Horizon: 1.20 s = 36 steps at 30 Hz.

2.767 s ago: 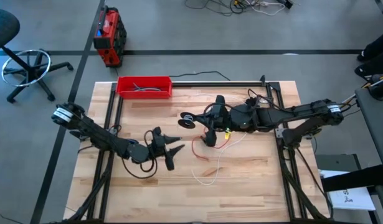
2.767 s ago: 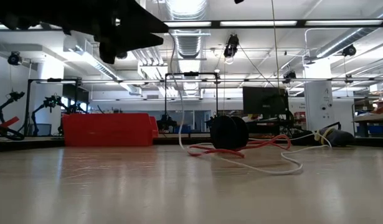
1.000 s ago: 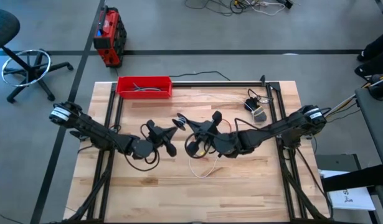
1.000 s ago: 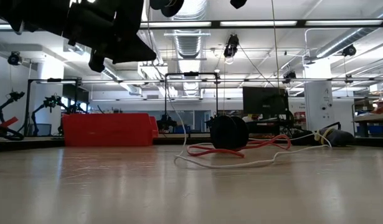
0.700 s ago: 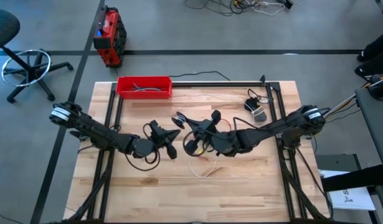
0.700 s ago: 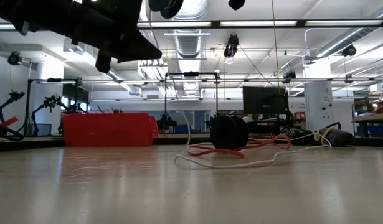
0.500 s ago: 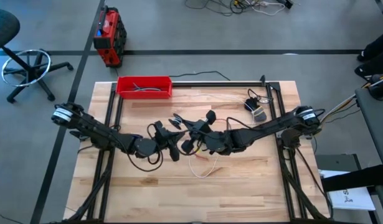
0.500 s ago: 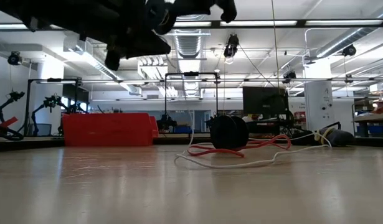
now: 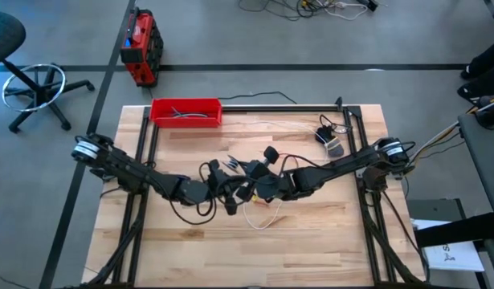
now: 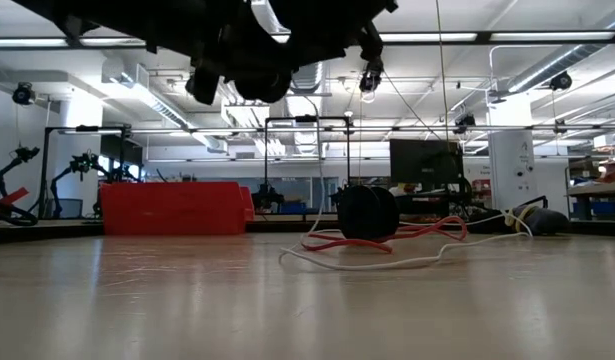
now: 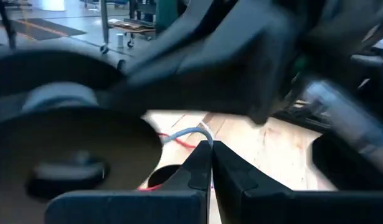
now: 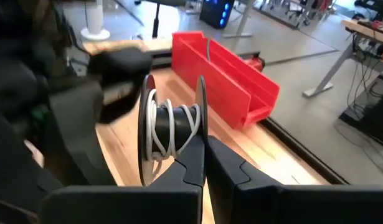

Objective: Coil cords
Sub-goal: Coil the white wire onto the black spool

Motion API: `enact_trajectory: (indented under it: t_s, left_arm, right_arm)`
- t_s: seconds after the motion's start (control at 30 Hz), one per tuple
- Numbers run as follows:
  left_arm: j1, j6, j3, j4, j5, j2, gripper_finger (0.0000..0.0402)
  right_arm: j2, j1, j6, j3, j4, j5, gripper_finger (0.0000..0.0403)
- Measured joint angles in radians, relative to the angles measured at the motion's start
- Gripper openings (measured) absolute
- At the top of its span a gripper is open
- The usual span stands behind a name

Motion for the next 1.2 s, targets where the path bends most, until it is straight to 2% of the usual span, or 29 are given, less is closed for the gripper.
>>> enact_trajectory:
  t_s: [0.2,0.47,0.6,0.7,0.87,1.07,1.2]
  left_arm:
    - [-0.001,-0.008,0.008,-0.065,0.065,-0.038,0.0]
    - [-0.042,-0.016,0.008,-0.29,0.098,-0.225,0.0]
    - [-0.043,-0.017,0.008,-0.429,0.122,-0.31,0.0]
    - [-0.044,-0.017,0.007,-0.535,0.161,-0.348,0.0]
    - [-0.046,-0.009,-0.013,-0.553,0.268,-0.351,0.0]
    - [-0.049,0.039,-0.012,-0.511,0.243,-0.287,0.0]
    - [-0.05,0.105,-0.012,-0.419,0.229,-0.248,0.0002]
  right_arm:
    - [-0.018,0.002,0.015,0.0,-0.108,-0.07,0.0]
    - [-0.071,0.01,0.057,0.0,-0.326,-0.215,0.0]
    - [-0.085,0.013,0.029,0.001,-0.321,-0.339,0.0]
    - [-0.101,0.017,0.02,0.001,-0.32,-0.386,0.0]
    - [-0.151,0.024,0.01,-0.001,-0.321,-0.408,0.0]
    - [-0.215,0.023,-0.012,-0.003,-0.254,-0.509,0.0]
    - [-0.242,0.023,-0.011,-0.004,-0.234,-0.541,0.0]
